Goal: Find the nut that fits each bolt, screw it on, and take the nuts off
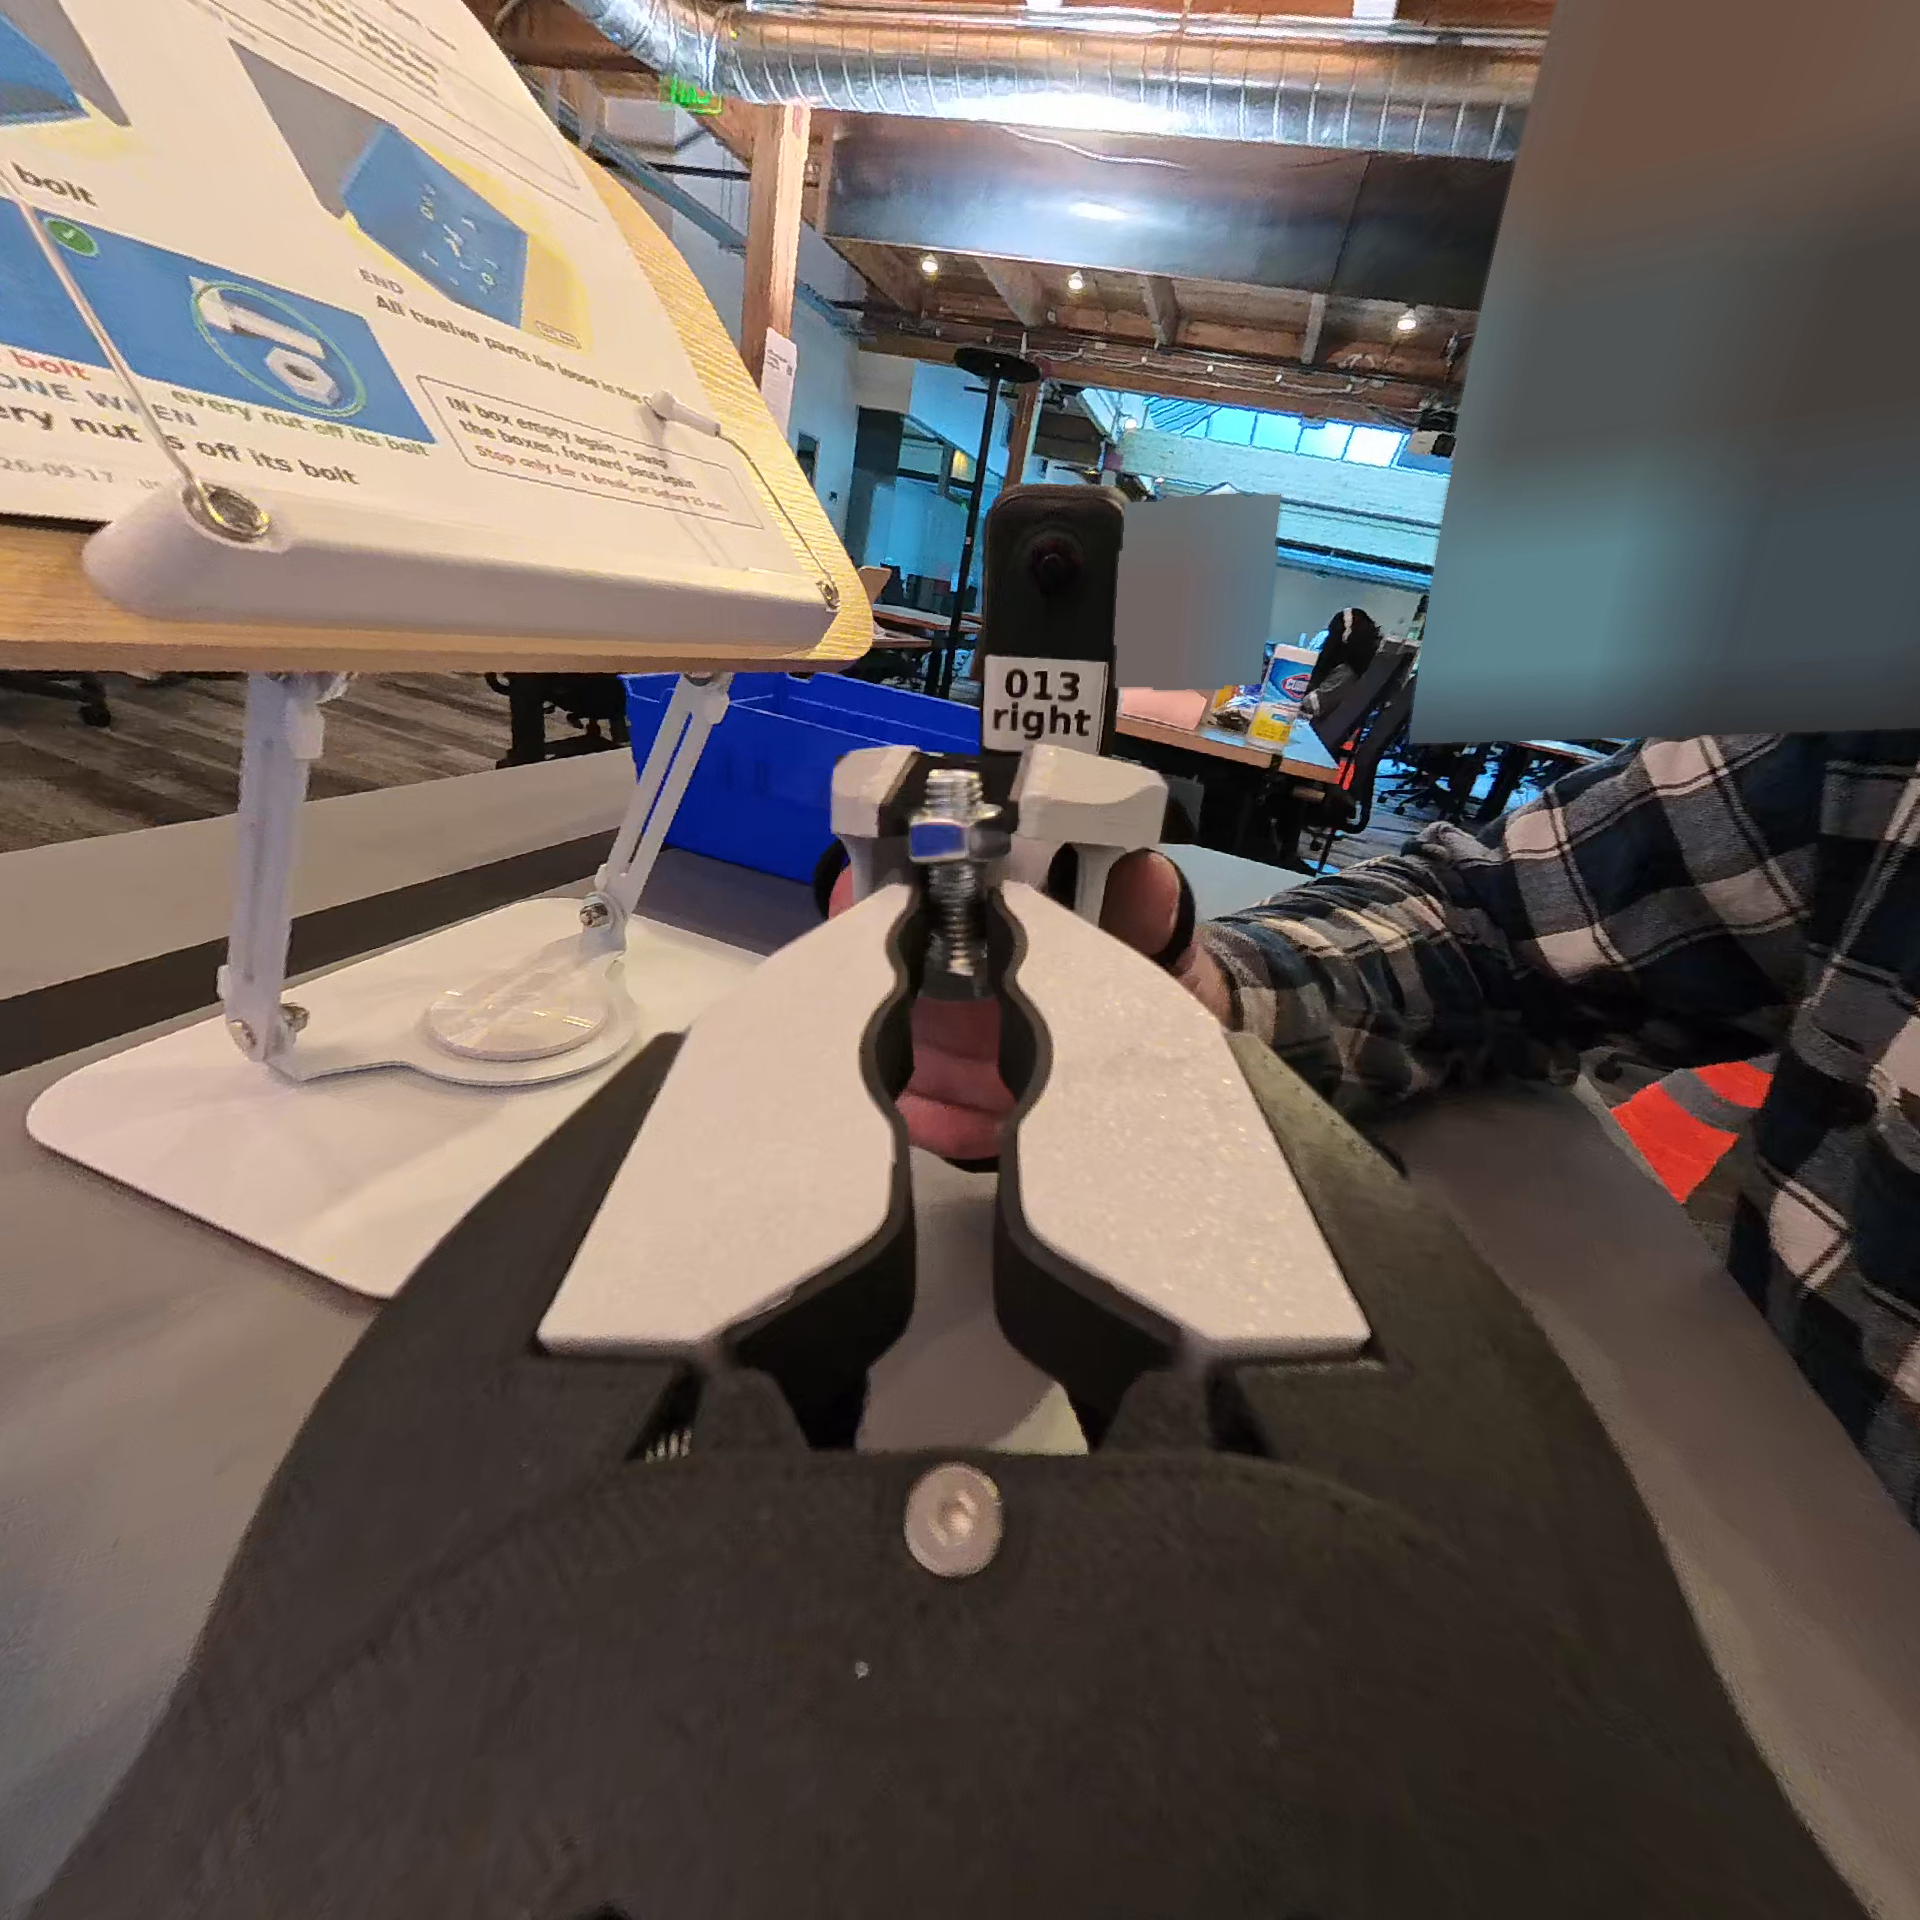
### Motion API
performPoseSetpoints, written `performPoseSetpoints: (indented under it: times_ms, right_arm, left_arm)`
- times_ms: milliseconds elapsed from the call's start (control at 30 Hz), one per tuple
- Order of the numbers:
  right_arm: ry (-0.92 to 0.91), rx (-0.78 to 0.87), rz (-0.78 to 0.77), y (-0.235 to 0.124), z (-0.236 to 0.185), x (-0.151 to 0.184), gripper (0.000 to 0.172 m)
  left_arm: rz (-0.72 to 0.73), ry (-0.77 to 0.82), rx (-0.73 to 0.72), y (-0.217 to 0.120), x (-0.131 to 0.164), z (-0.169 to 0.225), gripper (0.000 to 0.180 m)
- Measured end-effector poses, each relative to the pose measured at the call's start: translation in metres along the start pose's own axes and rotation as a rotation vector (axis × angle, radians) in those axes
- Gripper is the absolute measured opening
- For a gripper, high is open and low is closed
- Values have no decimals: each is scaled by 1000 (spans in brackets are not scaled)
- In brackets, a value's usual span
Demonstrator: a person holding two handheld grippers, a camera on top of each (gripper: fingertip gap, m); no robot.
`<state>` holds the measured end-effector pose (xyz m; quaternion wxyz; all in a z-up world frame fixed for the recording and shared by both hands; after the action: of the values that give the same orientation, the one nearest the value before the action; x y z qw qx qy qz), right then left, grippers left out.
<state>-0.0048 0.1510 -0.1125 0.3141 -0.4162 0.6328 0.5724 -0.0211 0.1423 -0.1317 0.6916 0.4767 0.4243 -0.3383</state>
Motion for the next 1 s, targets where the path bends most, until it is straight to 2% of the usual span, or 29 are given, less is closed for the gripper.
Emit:
performPoseSetpoints:
  times_ms: [233, 300, 467, 867, 1000]
  right_arm:
    - [62, -29, 35, 0, -1, -4, 19]
    - [79, -41, 40, 0, -2, -4, 19]
    - [96, -54, 34, -1, -4, 1, 19]
    - [127, -128, 34, -1, -10, -1, 19]
    - [173, -161, 42, -3, -11, -2, 19]
  left_arm:
    - [-67, 64, -33, 1, 9, -2, 45]
    - [-83, 77, -24, 2, 13, 2, 42]
    - [-96, 94, 2, 3, 14, 7, 19]
    - [-85, 42, 68, 2, 13, 14, 19]
    - [-81, 7, 107, 4, 14, 19, 26]
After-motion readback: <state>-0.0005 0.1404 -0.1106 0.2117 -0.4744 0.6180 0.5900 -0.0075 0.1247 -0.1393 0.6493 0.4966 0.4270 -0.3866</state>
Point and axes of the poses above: each gripper's, where its closed fingertips meet, y out along the fingers, x out of its underside, z = x × y across the jaws, the point moved 2 cm from there along -y, back along the fingers, and after that the axes turned 14 degrees about z, right-handed, at the moved point
